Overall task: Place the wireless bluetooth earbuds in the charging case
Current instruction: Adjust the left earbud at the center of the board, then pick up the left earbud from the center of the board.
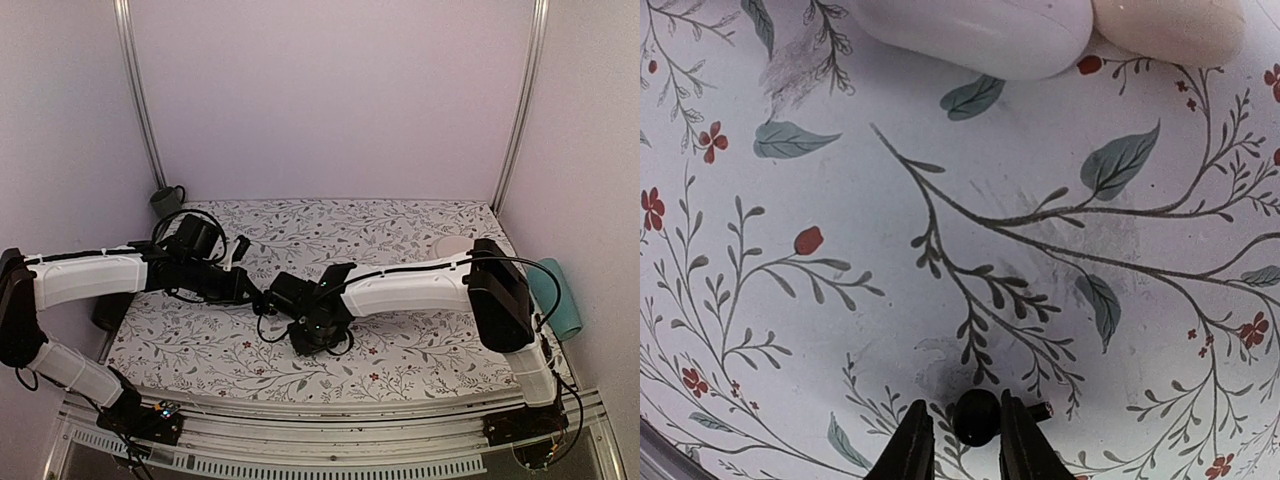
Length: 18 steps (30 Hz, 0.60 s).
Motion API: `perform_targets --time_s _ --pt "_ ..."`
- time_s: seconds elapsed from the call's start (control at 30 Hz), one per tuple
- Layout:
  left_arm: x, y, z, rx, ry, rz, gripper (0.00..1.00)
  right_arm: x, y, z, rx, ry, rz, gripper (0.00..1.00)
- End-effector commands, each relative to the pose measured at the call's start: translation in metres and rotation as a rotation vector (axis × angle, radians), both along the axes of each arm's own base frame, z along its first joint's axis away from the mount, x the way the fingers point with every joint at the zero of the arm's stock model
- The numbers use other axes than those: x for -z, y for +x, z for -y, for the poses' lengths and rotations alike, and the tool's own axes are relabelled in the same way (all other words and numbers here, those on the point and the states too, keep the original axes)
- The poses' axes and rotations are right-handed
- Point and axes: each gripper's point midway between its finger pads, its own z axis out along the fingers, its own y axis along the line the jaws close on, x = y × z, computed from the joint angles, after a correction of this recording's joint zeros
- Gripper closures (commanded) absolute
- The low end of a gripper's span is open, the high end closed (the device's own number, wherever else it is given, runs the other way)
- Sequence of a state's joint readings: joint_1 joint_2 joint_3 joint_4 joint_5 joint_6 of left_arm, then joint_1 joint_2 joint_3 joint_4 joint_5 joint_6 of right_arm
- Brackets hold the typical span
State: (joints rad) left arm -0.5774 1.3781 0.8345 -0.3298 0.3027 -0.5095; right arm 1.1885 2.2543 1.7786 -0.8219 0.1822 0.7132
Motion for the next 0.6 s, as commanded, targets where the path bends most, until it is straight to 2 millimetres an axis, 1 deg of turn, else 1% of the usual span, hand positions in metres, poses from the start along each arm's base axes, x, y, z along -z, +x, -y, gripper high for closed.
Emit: perform_targets --time_s 0.0,0.43,0.57 --pt "-0.0066 0.0039 -0.0017 -0.012 -0.024 0.021 1.0 0.0054 0.0024 -0.0022 -0.007 -0.021 0.009 0.76" --pt "-0.006 0.004 -0.0008 -0.009 -0.024 0.016 1.0 0.0141 -0.0001 0.0052 -0.02 -0.065 0.008 0.79" --pt "-0.0062 0.0049 -0.0006 -0.009 -0.023 0.017 1.0 0.0135 -0.002 0.0058 -0.028 -0.071 0.014 0.79"
